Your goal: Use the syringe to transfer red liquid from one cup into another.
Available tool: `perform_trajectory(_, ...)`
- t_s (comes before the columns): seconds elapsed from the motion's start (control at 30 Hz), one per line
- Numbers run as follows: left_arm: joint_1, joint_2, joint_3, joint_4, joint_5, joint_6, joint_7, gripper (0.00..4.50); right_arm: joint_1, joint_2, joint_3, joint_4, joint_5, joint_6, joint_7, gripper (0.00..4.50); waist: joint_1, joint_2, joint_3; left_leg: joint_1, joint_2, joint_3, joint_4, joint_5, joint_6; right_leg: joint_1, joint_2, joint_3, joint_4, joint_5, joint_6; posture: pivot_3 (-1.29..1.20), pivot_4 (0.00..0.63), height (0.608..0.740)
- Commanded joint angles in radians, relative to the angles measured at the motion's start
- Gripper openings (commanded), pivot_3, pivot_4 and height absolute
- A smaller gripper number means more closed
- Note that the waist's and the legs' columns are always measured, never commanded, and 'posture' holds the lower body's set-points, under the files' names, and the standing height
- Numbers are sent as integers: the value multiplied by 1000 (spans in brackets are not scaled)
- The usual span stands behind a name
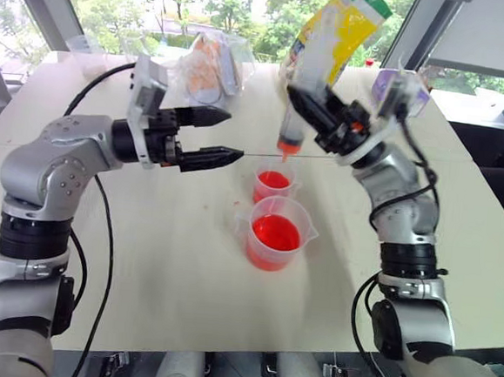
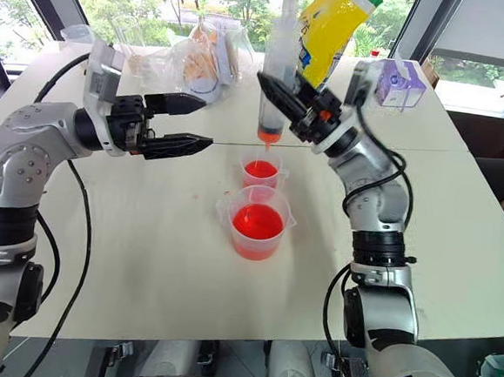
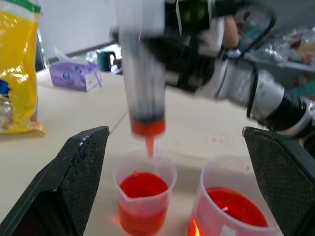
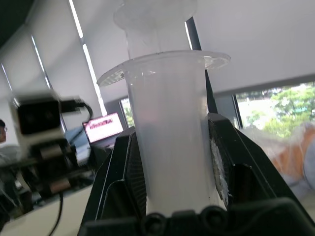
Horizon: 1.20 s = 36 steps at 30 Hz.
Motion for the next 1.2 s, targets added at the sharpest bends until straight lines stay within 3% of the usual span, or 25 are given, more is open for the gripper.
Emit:
perform_trajectory(0.03, -76, -31, 24, -10, -31, -12, 28, 4472, -2, 15, -8, 7, -28, -64, 31, 1366, 0, 0, 0, 0, 0, 0, 0, 0, 0, 0, 0, 0, 0, 0, 0, 0, 150, 740)
perform_trajectory(0.37, -240, -151, -56, 144, 30, -86, -2, 4472, 10, 36, 0, 55, -82, -117, 56, 1366, -7, 0, 0, 1, 0, 0, 0, 0, 0, 0, 1, 0, 1, 0, 0, 0, 150, 740)
perform_trajectory(1.0, -336, -285, -124, 330, 150, -182, -42, 4472, 10, 47, 6, 44, -107, -110, 76, 1366, -3, 0, 0, 0, 0, 0, 0, 0, 0, 0, 0, 0, 0, 0, 0, 0, 150, 740)
perform_trajectory(1.1, -339, -296, -137, 354, 176, -200, -50, 3637, 8, 48, 4, 48, -110, -110, 76, 1366, -3, 0, 0, 0, 0, 0, 0, 0, 0, 0, 0, 0, 0, 0, 0, 0, 150, 740)
perform_trajectory(1.2, -336, -302, -144, 360, 188, -205, -57, 2185, 9, 48, 2, 47, -112, -110, 77, 1366, -3, 0, 0, 0, 0, 0, 0, 0, 0, 0, 0, 0, 0, 0, 0, 0, 150, 740)
